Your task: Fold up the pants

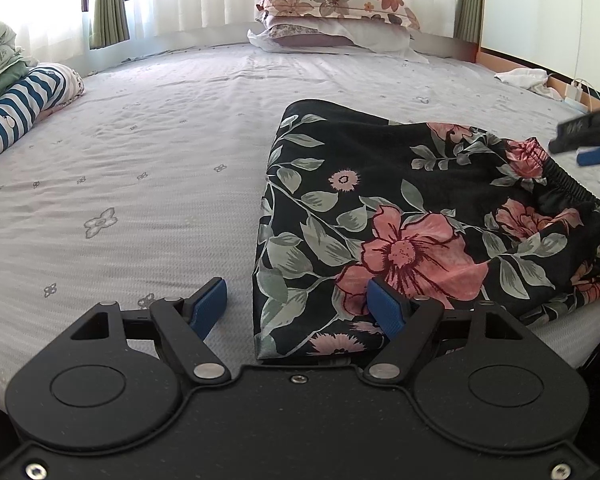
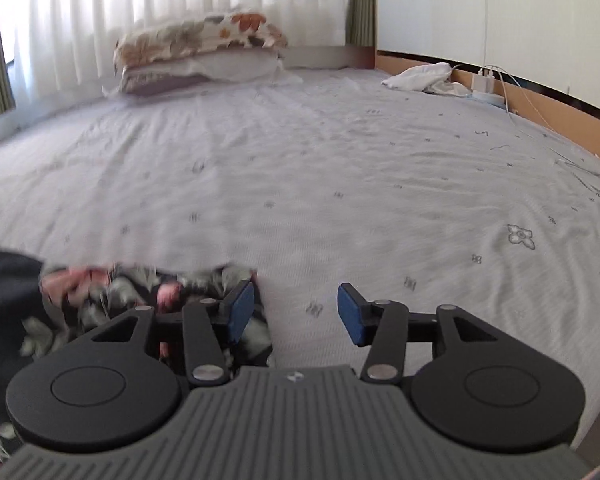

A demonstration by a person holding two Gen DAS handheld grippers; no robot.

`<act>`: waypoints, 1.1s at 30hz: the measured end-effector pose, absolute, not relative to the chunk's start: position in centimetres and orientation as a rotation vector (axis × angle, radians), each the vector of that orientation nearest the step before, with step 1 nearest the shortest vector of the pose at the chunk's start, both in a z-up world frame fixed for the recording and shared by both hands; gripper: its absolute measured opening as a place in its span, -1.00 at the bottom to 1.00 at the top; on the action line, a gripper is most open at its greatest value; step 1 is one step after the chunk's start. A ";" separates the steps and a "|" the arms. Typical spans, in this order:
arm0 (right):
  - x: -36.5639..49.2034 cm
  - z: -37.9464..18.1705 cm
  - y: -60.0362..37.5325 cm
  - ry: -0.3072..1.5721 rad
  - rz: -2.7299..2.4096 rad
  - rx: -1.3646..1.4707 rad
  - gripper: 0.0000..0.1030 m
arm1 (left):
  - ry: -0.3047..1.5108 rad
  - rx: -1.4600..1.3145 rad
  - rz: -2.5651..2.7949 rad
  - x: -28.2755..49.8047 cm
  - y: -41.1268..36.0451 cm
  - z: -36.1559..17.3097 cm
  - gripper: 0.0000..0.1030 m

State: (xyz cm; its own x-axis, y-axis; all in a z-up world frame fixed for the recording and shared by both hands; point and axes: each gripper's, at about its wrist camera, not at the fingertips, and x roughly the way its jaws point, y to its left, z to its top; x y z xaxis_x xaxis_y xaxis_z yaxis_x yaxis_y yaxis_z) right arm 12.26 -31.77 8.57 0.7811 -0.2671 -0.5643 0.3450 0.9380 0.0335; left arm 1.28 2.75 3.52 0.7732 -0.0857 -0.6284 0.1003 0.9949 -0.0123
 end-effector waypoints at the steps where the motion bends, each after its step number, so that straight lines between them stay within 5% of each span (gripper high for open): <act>1: 12.0 9.1 -32.0 0.573 -0.328 0.148 0.42 | 0.681 0.021 -0.099 1.3 2.7 3.5 0.49; 20: 5.0 5.1 -27.3 0.648 -0.074 0.023 0.44 | 0.705 0.020 -0.094 1.9 2.7 3.7 0.54; 26: 3.3 3.3 -27.7 0.579 -0.122 -0.031 0.71 | 0.704 0.021 -0.094 1.9 2.8 3.6 0.57; 33: 2.5 4.3 -28.6 0.536 -0.100 0.050 0.73 | 0.709 0.016 -0.103 1.8 3.0 4.2 0.57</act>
